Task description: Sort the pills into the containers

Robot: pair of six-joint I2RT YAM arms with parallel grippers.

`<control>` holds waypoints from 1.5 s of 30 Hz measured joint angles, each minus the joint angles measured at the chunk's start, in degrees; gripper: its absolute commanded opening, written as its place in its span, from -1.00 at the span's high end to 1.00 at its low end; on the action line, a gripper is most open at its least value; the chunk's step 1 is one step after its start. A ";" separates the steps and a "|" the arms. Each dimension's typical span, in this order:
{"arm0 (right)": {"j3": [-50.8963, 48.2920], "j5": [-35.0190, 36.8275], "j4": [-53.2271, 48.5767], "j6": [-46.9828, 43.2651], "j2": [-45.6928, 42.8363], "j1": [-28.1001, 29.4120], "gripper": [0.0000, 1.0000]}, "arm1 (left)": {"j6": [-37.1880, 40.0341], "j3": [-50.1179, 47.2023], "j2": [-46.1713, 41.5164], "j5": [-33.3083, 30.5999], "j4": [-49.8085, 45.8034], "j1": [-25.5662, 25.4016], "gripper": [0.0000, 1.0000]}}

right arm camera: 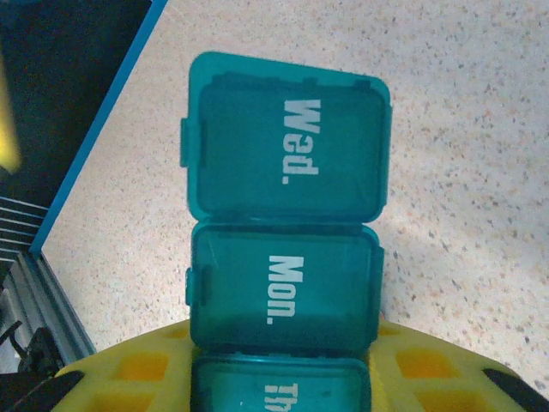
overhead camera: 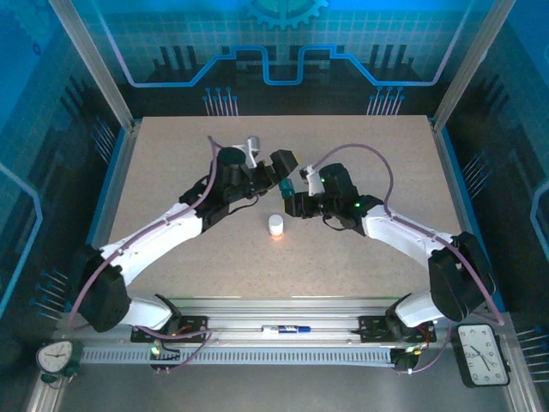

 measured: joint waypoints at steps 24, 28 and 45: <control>-11.52 4.98 -10.45 -11.19 -10.62 3.48 0.33 | 7.69 -8.33 -8.17 -4.55 -9.99 7.87 -0.98; -12.39 5.25 -10.95 -12.85 -9.57 8.44 0.34 | 7.89 -8.98 -8.72 -4.52 -10.95 10.62 -0.98; -5.90 9.94 -10.88 -20.11 5.68 17.90 0.35 | 8.07 -10.56 -9.73 -4.31 -12.46 13.97 -0.98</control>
